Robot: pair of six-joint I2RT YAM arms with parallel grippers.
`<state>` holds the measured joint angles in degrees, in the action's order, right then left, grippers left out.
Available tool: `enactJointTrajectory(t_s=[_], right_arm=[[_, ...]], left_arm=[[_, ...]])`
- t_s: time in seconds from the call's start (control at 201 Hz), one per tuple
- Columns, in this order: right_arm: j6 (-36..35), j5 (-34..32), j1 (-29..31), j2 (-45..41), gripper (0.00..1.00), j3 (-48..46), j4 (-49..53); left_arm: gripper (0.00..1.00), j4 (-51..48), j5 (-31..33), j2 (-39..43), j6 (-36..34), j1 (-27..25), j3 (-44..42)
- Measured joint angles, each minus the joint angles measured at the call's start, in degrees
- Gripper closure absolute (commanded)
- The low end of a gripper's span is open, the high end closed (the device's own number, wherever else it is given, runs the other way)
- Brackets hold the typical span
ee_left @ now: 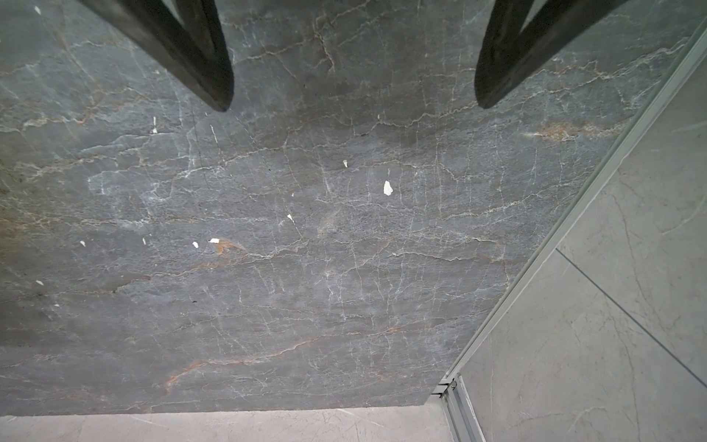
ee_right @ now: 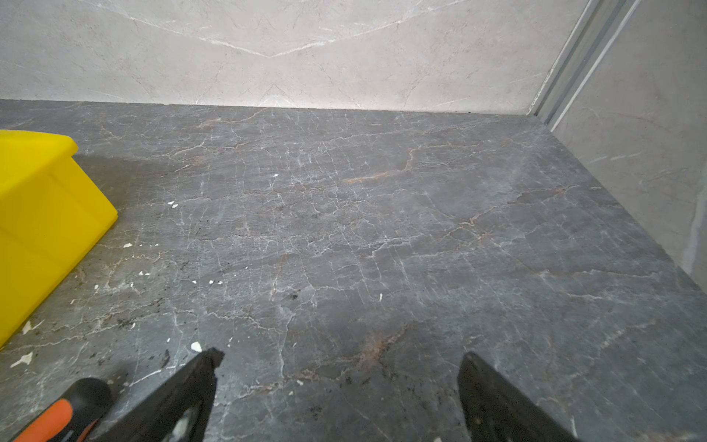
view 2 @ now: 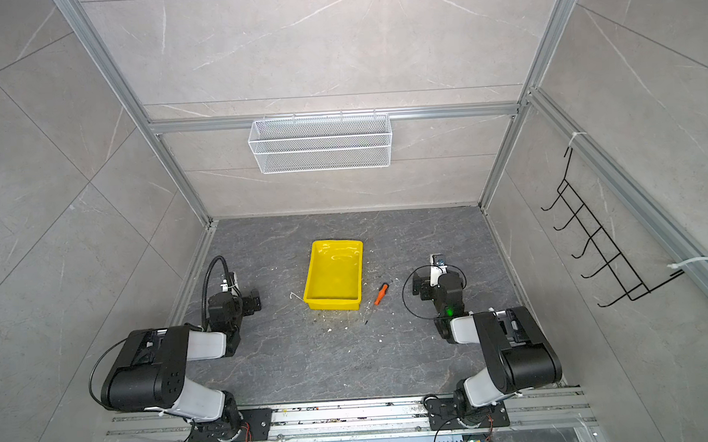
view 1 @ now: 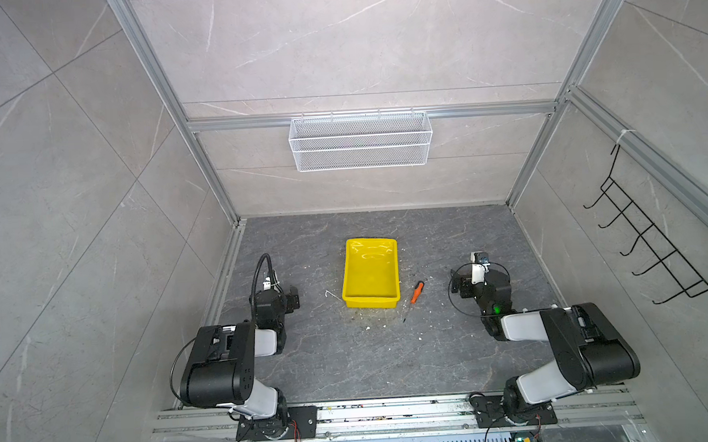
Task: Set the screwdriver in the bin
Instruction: 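Raise both arms and move the right gripper toward the screwdriver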
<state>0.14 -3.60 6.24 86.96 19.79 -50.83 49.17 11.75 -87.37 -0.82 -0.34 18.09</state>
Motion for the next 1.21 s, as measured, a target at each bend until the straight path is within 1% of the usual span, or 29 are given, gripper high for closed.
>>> enactJointTrajectory(t_s=[0.115,0.184,0.214,0.259,0.294,0.369,0.443,0.523,0.608,0.682,0.802,0.887,0.931,0.956,1.006,1.061,1.136,1.205], right_arm=[[-0.9,1.1,0.0,-0.2,0.01,-0.4,-0.6],[-1.7,2.2,0.2,-2.1,0.01,-2.5,-1.7],[-1.9,2.6,0.3,-3.5,0.01,-3.5,-1.7],[-2.4,2.6,0.7,-6.3,0.01,-4.6,-0.9],[-2.6,2.6,1.1,-8.5,0.01,-5.0,0.0],[-2.7,0.8,2.2,-12.6,0.01,-5.0,1.0],[-1.3,-3.0,3.0,-15.7,0.01,-5.0,1.6],[0.8,-7.0,3.0,-19.5,0.01,-5.2,4.6],[2.0,-8.7,3.0,-25.9,0.01,-5.1,10.6],[2.7,-8.7,3.0,-32.1,0.01,-4.2,16.7],[4.0,-8.6,3.0,-39.8,0.01,-1.1,26.0],[6.3,-9.8,3.1,-43.9,0.01,1.8,34.5],[9.6,-13.2,3.2,-45.4,0.01,4.2,41.2],[12.2,-16.1,3.2,-45.9,0.00,6.0,45.5],[19.7,-22.9,3.2,-45.9,0.00,10.4,55.3],[24.9,-28.6,3.1,-45.2,0.00,14.2,63.2],[29.9,-33.3,3.1,-43.4,0.00,17.7,70.8],[32.5,-35.3,3.1,-41.0,0.00,19.7,76.2]], left_arm=[[0.00,0.3,-1.5,1.2,-0.3,0.0,-0.3],[0.00,-1.4,-3.5,4.2,-0.9,-0.1,-0.8],[0.00,-4.0,-4.4,6.5,-1.0,-0.3,-0.6],[0.00,-11.5,-5.0,11.3,-0.8,-0.8,1.0],[0.00,-19.4,-5.3,15.3,-0.3,-1.5,4.0],[0.00,-31.4,-5.7,21.4,0.6,-3.5,11.5],[0.00,-38.3,-6.3,26.9,2.6,-6.2,17.6],[0.00,-43.3,-8.4,33.1,6.4,-8.2,19.6],[0.00,-49.2,-10.1,38.0,11.0,-8.9,19.4],[0.00,-54.4,-11.2,40.0,13.9,-8.9,18.9],[0.00,-62.6,-13.4,39.2,16.4,-8.9,18.7],[0.00,-65.0,-13.4,38.7,18.8,-8.9,16.3],[0.00,-66.4,-13.3,38.6,20.2,-8.9,14.8],[0.00,-67.5,-13.2,38.6,20.9,-8.9,14.0],[0.00,-69.2,-12.7,38.5,22.0,-8.9,12.7],[0.00,-70.6,-12.2,38.4,22.8,-8.9,12.3],[0.00,-71.0,-11.8,38.4,23.6,-8.9,12.3],[0.00,-71.0,-11.8,38.6,24.1,-8.8,12.3]])
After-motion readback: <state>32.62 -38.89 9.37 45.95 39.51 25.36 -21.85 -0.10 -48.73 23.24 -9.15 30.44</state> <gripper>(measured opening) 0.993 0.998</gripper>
